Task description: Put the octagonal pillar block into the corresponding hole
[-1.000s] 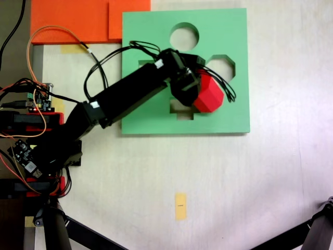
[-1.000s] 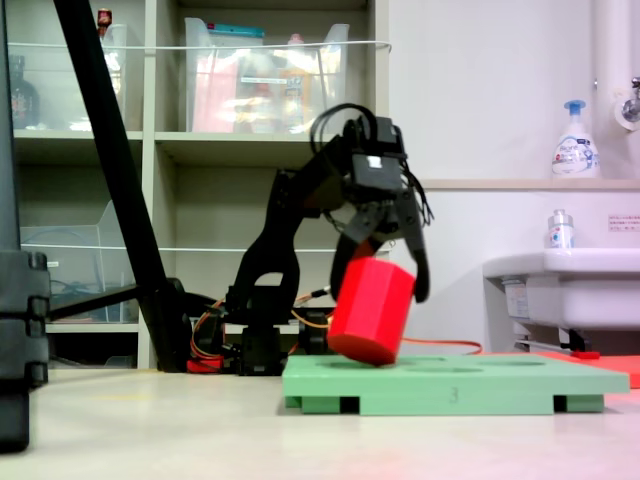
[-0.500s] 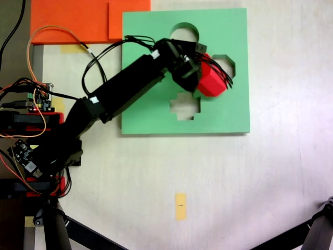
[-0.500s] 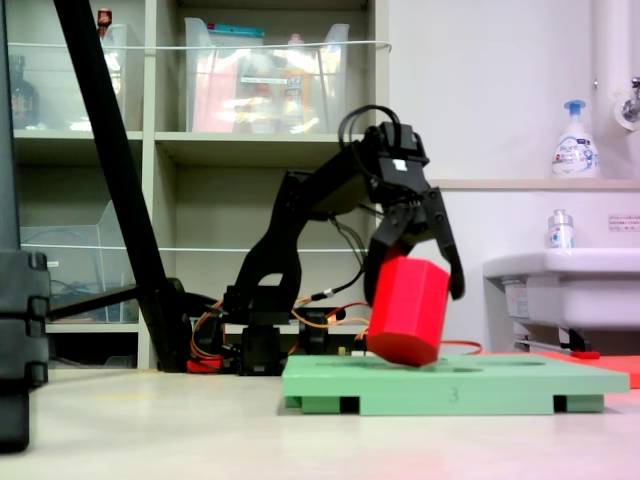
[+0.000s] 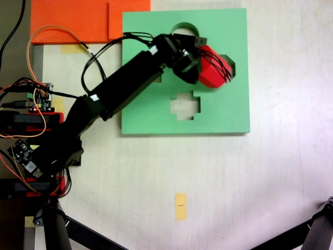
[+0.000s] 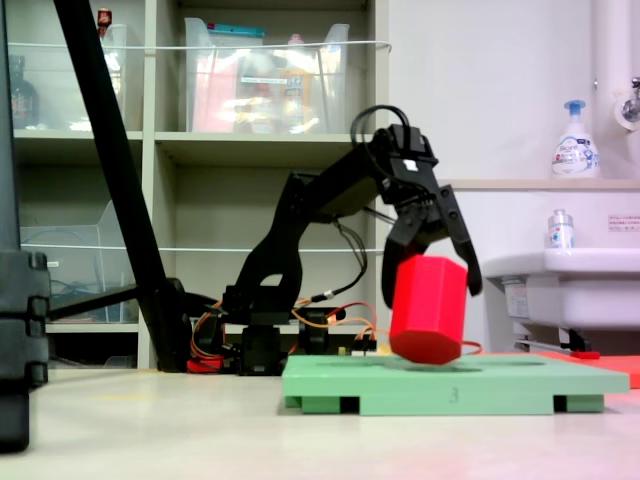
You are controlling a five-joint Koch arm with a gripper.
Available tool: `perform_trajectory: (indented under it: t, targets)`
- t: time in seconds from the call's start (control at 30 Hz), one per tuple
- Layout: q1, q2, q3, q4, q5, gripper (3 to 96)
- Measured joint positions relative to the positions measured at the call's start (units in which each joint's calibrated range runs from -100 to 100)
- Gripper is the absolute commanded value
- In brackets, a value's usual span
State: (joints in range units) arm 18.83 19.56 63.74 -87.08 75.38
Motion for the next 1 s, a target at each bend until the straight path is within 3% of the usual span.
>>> perform_trajectory:
  t: [0.57,1.0]
  targets:
    - [1.8,-1.4,0.1,-10.1,2.4,36.8]
    - [-1.1,4.7,3.5,-9.5,1.6,42.0]
